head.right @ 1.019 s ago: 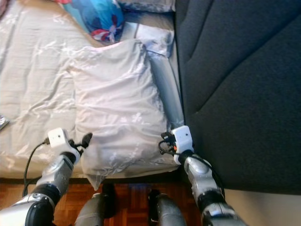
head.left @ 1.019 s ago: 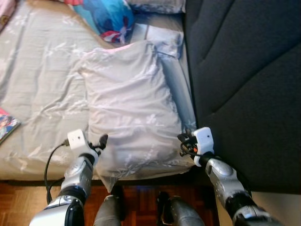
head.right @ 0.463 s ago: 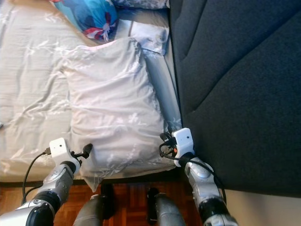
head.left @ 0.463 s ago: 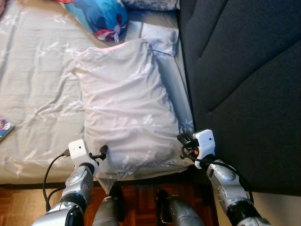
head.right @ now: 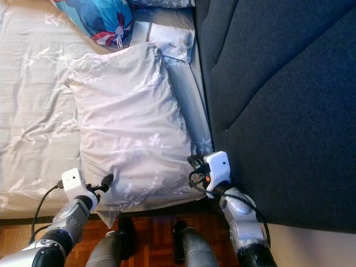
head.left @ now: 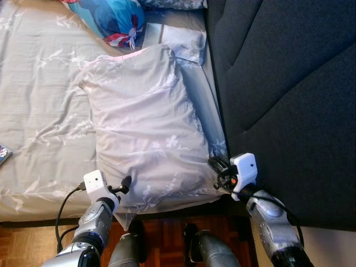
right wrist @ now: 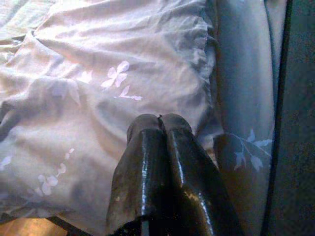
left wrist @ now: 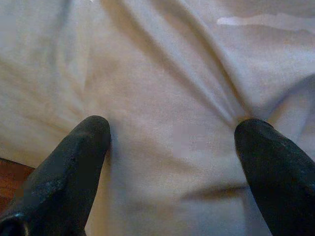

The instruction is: Clean up the room

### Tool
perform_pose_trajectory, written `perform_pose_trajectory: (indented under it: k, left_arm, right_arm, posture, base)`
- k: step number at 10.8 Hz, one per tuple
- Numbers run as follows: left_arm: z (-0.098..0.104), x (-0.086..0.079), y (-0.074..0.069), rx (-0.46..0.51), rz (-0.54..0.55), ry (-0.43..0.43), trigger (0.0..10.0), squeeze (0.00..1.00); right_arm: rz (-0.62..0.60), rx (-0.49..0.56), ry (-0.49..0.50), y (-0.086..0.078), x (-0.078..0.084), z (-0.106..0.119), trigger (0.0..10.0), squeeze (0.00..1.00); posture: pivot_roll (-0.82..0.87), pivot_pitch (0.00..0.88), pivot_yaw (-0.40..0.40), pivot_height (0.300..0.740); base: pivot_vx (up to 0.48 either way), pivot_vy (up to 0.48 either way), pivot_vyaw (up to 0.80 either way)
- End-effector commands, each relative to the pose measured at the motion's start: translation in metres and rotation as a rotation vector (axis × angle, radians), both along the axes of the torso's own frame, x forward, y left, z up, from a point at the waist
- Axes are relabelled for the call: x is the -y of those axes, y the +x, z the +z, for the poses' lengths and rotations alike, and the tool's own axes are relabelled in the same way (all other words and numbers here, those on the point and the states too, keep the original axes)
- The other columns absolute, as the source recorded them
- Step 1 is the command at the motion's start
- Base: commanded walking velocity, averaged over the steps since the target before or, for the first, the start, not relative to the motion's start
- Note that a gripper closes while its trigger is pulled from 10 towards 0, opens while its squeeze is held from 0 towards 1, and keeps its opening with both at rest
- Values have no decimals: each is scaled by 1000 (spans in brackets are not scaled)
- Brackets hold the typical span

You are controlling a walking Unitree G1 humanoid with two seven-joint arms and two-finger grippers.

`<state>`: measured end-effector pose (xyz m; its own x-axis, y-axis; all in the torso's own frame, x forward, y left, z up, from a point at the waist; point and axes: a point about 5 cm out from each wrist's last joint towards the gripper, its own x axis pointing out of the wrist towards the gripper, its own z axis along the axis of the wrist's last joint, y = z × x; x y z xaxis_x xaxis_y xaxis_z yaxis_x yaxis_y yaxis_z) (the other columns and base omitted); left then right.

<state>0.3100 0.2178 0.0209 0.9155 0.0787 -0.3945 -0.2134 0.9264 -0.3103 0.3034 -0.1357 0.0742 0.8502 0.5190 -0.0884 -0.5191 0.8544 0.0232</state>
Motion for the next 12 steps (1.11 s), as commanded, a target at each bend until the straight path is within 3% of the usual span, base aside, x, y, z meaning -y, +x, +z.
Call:
perform_pose_trajectory:
  k: [1,4,6,8,10,12]
  left_arm:
    - [-24,4,-20,-119,-25,-14,10000,0]
    - [-32,6,-28,-137,-57,-52,10000,0]
    - [-35,10,-33,-137,-88,34,10000,0]
    - [-34,11,-34,-95,-86,62,10000,0]
    - [-21,11,-28,32,-54,88,10000,0]
    - [11,7,-16,242,-16,163,10000,0]
  right_arm:
    - [-12,-44,-17,-10,11,-9,10000,0]
    - [-2,-56,-35,-17,18,-1,10000,0]
    - [-11,-38,7,-18,16,4,10000,0]
    - [-29,-10,76,-17,3,9,10000,0]
    - [-24,-54,81,-17,-10,-3,10000,0]
    - [-93,-170,19,-20,-8,-35,10000,0]
  posture:
    - [-176,498,-228,740]
    - [-199,500,-258,740]
    - [-159,516,-246,740]
    - [-122,515,-223,740]
    - [-80,490,-168,740]
    - [-37,449,-113,740]
  base:
    - [0,0,0]
    - [0,0,0]
    - [0,0,0]
    - [0,0,0]
    - [0,0,0]
    - [0,0,0]
